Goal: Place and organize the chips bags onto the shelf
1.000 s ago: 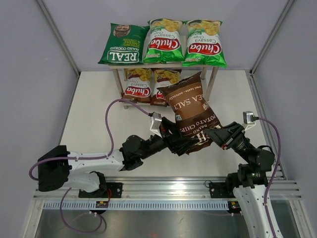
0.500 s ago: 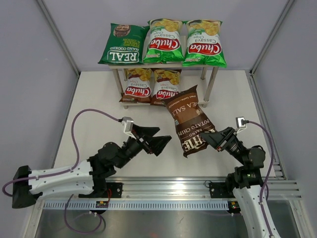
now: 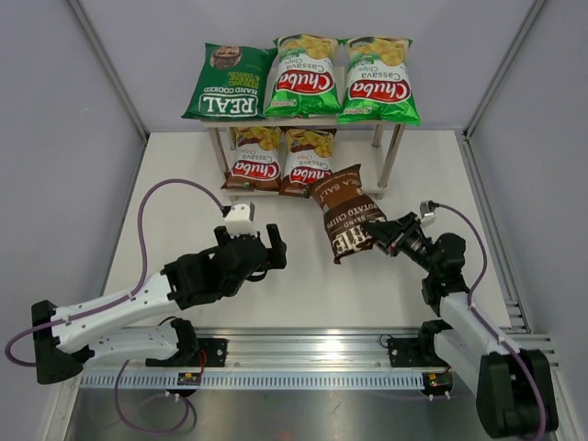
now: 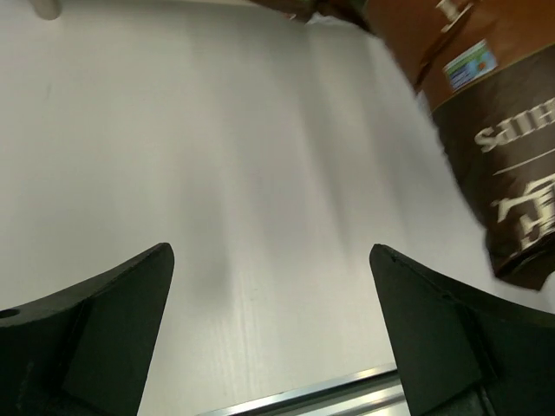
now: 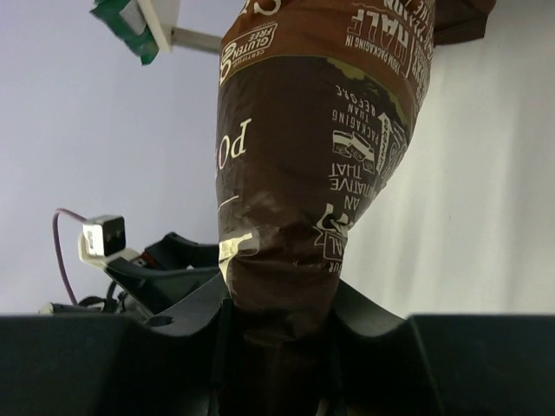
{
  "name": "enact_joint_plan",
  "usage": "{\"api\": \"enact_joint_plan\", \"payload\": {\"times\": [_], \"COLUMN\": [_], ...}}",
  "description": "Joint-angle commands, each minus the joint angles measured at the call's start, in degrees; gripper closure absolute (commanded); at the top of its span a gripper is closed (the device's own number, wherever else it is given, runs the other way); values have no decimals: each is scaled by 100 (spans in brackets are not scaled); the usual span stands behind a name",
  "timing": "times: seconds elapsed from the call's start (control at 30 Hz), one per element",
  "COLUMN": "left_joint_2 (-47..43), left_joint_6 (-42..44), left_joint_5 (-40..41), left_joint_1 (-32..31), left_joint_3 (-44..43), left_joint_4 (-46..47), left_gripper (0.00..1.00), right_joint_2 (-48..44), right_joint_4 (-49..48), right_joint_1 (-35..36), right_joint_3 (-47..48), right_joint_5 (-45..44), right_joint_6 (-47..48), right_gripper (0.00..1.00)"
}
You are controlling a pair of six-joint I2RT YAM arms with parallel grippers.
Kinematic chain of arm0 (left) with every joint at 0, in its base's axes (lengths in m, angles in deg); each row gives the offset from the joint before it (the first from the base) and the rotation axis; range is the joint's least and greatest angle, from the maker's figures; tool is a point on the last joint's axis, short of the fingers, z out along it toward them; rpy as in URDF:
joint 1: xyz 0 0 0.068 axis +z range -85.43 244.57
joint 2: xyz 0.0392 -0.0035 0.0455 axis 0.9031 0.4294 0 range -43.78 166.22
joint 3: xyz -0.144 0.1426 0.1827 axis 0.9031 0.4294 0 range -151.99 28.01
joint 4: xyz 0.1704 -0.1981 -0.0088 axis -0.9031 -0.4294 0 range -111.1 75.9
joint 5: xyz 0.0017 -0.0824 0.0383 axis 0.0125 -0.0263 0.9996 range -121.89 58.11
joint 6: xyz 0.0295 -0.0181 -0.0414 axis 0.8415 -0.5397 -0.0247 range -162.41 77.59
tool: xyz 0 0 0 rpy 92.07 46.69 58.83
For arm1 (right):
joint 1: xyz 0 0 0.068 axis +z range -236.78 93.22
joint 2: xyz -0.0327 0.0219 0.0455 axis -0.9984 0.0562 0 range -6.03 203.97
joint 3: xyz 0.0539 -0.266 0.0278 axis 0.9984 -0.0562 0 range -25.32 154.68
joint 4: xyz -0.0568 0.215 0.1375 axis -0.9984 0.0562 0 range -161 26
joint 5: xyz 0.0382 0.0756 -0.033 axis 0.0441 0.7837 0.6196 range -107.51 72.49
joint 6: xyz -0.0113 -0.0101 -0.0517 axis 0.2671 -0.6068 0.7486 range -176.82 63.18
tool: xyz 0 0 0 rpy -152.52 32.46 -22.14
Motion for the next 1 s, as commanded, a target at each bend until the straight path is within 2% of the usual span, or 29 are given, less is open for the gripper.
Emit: {"api": "enact_joint_plan", "payload": {"times": [0.0,0.13,0.37,0.5,0.67,0.97], "left_joint_2": [96,-79,-405,-598,-731,-722], "left_joint_6": [-33,90,239,327,731,1329], "left_joint_5": [20,-68,-155,-296,-735,-1368], "left_joint_1": [144,189,206,206,197,197], "left_joint_3": [-125,24,157,34,-300,-626], "left_joint_4": [-628,-469,-724,-1022,-1199,-1480], "left_gripper": [1,1,1,1,1,1], "right_joint_2": [718,1528,2705,3627,4059,5526], "right_joint_4": [-1957,-2370,-2791,-3564,-3610,-4655], "right_joint_1": [15,15,15,-11,-37,-99], "right_joint_3": [732,1076,1752,2035,2412,3053], "right_joint_5": [-222,-389,-538,-661,-899,-1109], "right_joint_6": [-60,37,-24,-244,-51,-578], "right_gripper": [85,86,85,86,87,88]}}
